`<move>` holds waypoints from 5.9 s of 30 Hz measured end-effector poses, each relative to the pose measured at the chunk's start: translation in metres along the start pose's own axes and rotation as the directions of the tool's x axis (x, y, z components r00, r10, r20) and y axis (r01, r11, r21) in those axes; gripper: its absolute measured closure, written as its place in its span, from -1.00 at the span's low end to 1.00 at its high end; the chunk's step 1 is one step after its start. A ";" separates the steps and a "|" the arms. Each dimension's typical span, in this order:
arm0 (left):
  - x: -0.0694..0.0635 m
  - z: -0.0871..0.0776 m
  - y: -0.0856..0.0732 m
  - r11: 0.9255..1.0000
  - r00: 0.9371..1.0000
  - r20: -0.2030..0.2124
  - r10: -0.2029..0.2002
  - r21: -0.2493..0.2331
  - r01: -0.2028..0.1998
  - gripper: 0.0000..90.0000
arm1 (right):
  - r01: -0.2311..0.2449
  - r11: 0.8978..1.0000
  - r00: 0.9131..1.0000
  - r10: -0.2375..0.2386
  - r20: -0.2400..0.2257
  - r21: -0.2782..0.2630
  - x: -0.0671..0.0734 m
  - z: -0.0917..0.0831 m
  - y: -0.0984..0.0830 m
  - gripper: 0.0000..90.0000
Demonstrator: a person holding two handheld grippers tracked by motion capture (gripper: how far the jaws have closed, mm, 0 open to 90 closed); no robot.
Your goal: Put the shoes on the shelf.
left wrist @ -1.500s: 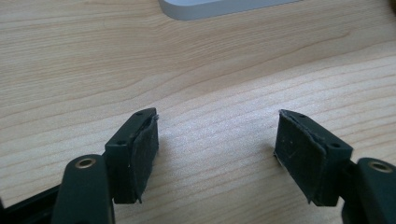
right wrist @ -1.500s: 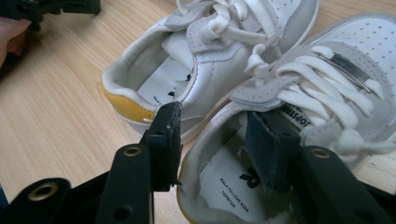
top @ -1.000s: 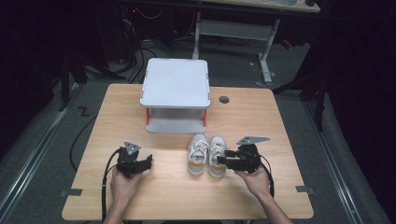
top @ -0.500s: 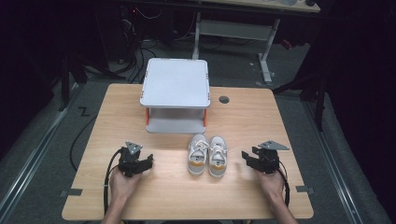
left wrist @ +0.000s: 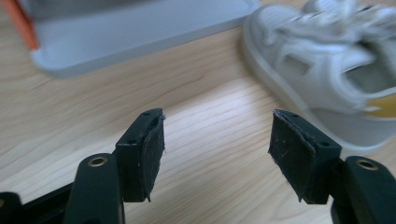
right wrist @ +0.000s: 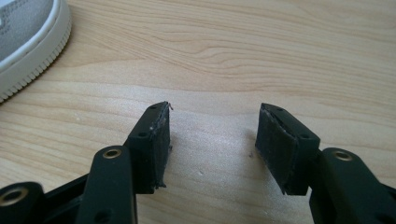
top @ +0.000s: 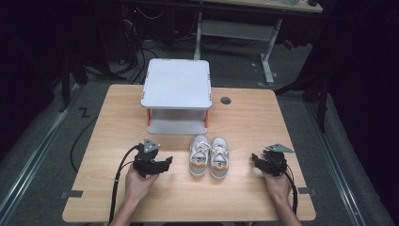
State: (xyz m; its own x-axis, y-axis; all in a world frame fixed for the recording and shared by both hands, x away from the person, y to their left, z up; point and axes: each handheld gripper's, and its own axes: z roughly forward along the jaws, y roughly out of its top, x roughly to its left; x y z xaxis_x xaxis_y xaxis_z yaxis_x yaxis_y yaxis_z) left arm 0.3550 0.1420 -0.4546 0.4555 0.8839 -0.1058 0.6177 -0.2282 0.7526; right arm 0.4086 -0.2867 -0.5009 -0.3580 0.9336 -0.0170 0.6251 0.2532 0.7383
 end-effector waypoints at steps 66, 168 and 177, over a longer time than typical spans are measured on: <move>-0.118 0.074 0.054 0.986 0.997 0.067 0.025 0.163 -0.036 0.76 | 0.027 1.000 0.999 -0.027 -0.024 0.004 0.003 0.000 -0.001 -0.09; 0.024 0.091 0.084 0.990 0.974 -0.177 -0.142 -0.046 0.136 0.79 | 0.204 0.937 0.919 -0.283 -0.274 -0.282 0.120 -0.009 0.208 0.96; 0.023 0.092 0.084 0.992 0.976 -0.180 -0.126 -0.050 0.119 0.69 | 0.245 0.948 0.927 -0.290 -0.239 -0.201 0.141 0.017 0.226 0.97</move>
State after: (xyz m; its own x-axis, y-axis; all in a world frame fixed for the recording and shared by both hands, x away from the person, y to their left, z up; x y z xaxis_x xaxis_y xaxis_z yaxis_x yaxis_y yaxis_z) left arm 0.4763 0.1055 -0.4541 0.2509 0.9646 -0.0810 0.6345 -0.1007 0.7664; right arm 0.5113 -0.0938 -0.3482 -0.6788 0.7311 -0.0691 0.3655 0.4180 0.8317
